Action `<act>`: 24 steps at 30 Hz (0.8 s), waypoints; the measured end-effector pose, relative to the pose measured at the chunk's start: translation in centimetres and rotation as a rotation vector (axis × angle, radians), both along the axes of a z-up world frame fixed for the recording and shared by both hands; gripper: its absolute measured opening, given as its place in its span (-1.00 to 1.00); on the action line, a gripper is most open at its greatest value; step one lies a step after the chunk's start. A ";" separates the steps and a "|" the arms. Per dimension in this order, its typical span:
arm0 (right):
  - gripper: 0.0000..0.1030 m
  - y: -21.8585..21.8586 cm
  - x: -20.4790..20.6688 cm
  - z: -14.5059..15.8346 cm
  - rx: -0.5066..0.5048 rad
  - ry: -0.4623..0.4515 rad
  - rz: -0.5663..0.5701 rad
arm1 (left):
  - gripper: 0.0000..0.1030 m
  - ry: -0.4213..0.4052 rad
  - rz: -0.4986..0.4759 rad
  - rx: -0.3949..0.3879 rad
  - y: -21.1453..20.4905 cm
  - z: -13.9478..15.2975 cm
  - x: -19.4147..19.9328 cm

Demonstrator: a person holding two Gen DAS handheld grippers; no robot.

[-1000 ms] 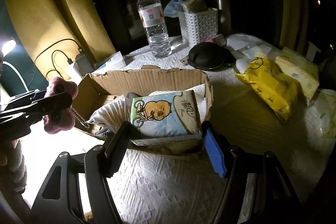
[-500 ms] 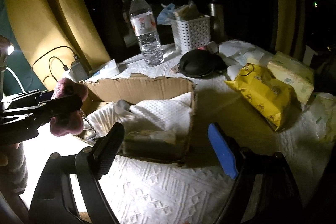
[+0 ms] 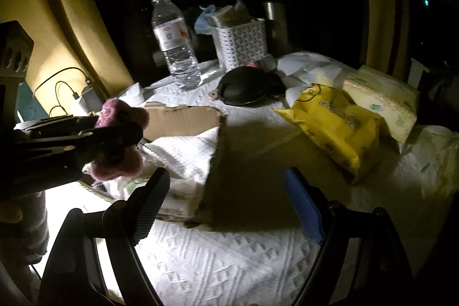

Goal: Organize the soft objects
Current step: 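Lift the pink plush with the left tool while the right tool carries the tissue pack to the box, then lower the plush and tissue pack into the box and open both tools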

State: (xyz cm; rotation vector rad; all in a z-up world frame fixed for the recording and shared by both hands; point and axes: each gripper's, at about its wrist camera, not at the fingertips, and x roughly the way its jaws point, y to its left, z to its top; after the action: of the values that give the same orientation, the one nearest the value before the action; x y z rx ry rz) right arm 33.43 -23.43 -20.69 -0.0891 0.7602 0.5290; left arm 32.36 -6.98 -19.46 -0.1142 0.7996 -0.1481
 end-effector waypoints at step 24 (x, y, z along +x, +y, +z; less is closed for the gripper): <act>0.64 -0.2 -2.6 1.7 -0.004 -0.011 -0.031 | 0.45 -0.002 0.050 -0.048 1.3 1.3 -2.5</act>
State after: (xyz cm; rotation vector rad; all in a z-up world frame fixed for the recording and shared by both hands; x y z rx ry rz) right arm 30.87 -23.64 -19.03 -0.0842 0.7509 0.4973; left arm 29.87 -5.65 -18.11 -0.1793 0.7909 -0.1201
